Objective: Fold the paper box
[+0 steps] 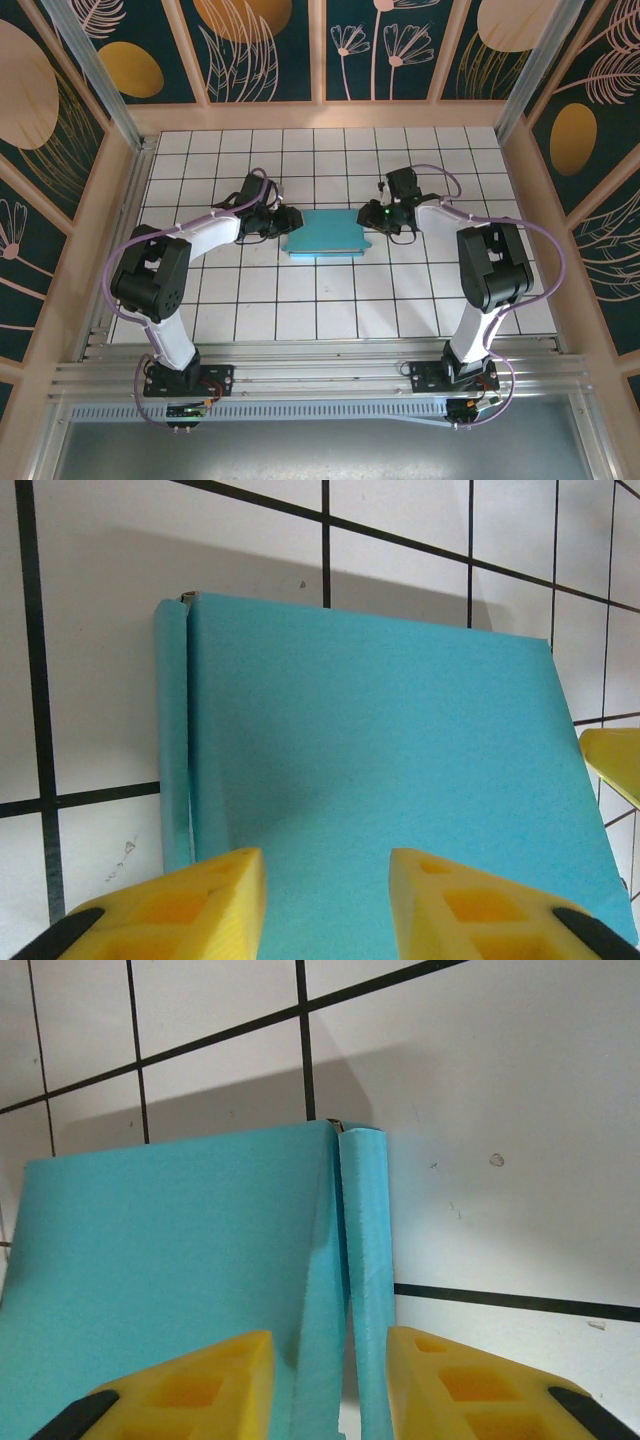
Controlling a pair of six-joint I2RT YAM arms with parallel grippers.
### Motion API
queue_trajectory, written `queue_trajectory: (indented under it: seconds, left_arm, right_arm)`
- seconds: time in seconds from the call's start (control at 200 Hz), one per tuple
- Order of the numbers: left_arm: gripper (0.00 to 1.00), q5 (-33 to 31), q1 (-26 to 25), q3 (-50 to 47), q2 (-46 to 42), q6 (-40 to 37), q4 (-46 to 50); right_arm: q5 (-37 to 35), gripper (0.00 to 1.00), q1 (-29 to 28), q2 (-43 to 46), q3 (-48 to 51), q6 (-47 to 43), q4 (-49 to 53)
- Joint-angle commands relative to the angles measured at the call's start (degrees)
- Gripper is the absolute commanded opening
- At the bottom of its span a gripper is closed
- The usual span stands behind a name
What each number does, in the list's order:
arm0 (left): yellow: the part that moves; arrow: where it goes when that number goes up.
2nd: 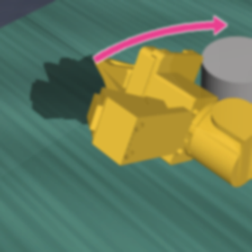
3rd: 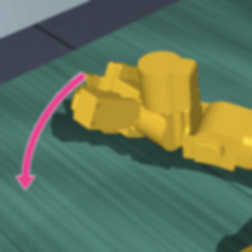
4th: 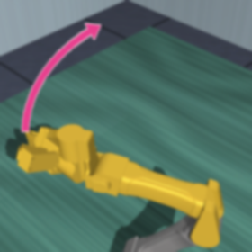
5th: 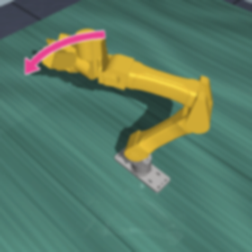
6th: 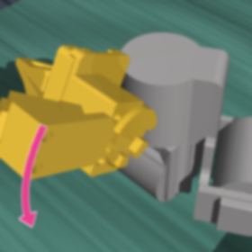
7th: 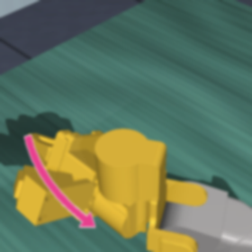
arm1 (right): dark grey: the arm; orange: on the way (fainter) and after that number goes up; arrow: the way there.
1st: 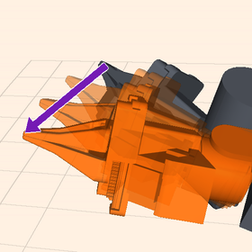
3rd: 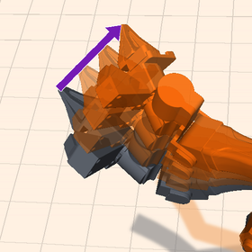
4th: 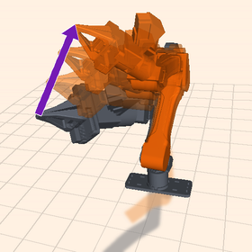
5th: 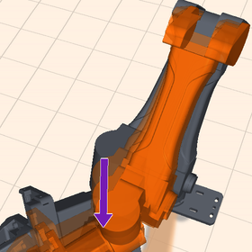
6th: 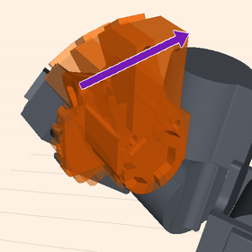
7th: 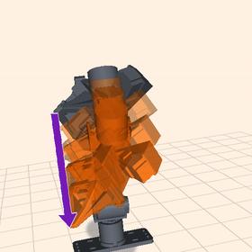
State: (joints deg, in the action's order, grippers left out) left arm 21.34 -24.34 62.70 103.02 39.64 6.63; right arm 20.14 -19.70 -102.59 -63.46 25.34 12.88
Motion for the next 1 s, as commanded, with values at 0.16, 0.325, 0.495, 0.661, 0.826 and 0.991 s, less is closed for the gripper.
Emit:
queue_trajectory:
  seconds: [0.16, 0.325, 0.495, 0.661, 0.826, 0.991]
  left_arm:
    - [0.41, -0.9, -0.2, 0.7, -2.3, -1.1, 1.5]
    - [0.42, -2.4, -0.3, 2.3, -4.5, -1.5, 4.1]
    - [0.43, -5.7, -0.3, 2.5, -7.1, -2.7, 9.9]
    - [0.43, -7.0, -0.3, -0.1, -7.2, -2.7, 11.7]
    - [0.43, 0.3, -0.4, -2.9, -5.5, -0.5, 5.9]
    - [0.39, 3.4, -0.6, -3.2, -5.1, 0.4, 2.9]
  right_arm:
    - [2.7, 0.37, -0.6, 1.9, -1.4, 0.3, 0.5]
    - [4.4, 0.4, -0.6, 5.7, -2.0, 2.0, 1.3]
    - [6.0, 0.4, -0.8, 8.3, 0.0, 3.4, 2.9]
    - [4.8, 0.42, -1.8, 9.7, 2.3, 3.5, 4.3]
    - [4.6, 0.41, -2.5, 8.5, 4.1, 3.8, 3.4]
    - [3.8, 0.36, -3.1, 7.3, 5.3, 3.9, 2.2]
